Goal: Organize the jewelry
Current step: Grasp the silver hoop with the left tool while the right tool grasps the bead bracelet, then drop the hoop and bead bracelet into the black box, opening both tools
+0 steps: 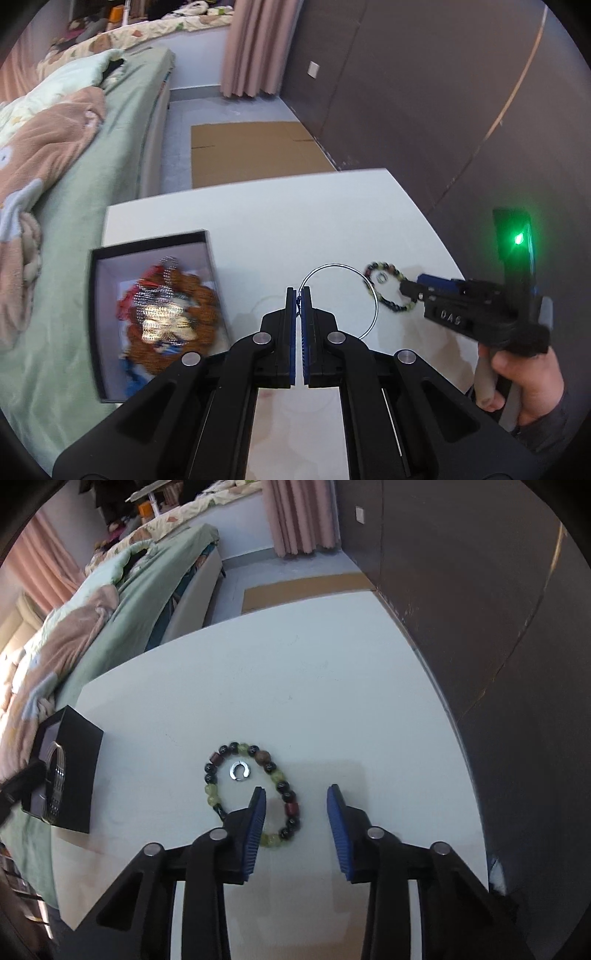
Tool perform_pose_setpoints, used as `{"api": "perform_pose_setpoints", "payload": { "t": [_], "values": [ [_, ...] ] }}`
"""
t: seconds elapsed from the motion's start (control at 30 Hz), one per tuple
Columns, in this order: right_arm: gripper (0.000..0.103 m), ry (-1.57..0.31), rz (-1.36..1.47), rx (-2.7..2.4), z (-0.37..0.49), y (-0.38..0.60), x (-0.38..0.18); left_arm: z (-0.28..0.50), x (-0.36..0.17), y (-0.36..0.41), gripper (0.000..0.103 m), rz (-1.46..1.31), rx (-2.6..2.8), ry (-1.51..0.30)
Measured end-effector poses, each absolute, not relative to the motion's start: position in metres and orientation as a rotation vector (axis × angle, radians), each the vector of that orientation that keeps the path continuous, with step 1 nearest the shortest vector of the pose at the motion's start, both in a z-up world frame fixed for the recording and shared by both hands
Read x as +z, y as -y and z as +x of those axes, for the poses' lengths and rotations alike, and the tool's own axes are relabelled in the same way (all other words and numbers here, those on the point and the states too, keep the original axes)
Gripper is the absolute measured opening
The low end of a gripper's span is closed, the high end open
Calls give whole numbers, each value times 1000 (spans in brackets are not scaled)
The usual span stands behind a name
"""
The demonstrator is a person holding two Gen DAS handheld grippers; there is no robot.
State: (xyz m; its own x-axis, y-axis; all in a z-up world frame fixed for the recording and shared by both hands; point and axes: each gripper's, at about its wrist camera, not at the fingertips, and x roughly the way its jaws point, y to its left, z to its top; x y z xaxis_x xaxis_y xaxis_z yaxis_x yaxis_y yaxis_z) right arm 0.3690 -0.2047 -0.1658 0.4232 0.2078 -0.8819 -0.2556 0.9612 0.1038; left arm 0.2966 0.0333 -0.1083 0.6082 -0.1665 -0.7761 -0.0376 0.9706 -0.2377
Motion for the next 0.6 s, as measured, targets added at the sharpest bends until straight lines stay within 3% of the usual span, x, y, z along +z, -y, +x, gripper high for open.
{"api": "perform_pose_setpoints", "payload": {
  "t": [0.07, 0.17, 0.47, 0.5, 0.53, 0.6],
  "values": [
    [8, -1095, -83, 282, 367, 199, -166, 293, -104, -43, 4, -254, -61, -905],
    [8, -1131, 35, 358, 364, 202, -162, 288, -97, -57, 4, -267, -35, -889],
    [8, -1010, 157, 419, 339, 204, -122, 275, -88, -104, 4, -334, 45, -860],
    [8, -999, 169, 424, 339, 203, -118, 274, -89, -108, 13, -341, 55, -863],
    [8, -988, 183, 432, 337, 201, -114, 273, -90, -114, 41, -351, 65, -868],
    [8, -969, 213, 451, 333, 198, -107, 264, -89, -125, 71, -381, 75, -831]
  ]
}}
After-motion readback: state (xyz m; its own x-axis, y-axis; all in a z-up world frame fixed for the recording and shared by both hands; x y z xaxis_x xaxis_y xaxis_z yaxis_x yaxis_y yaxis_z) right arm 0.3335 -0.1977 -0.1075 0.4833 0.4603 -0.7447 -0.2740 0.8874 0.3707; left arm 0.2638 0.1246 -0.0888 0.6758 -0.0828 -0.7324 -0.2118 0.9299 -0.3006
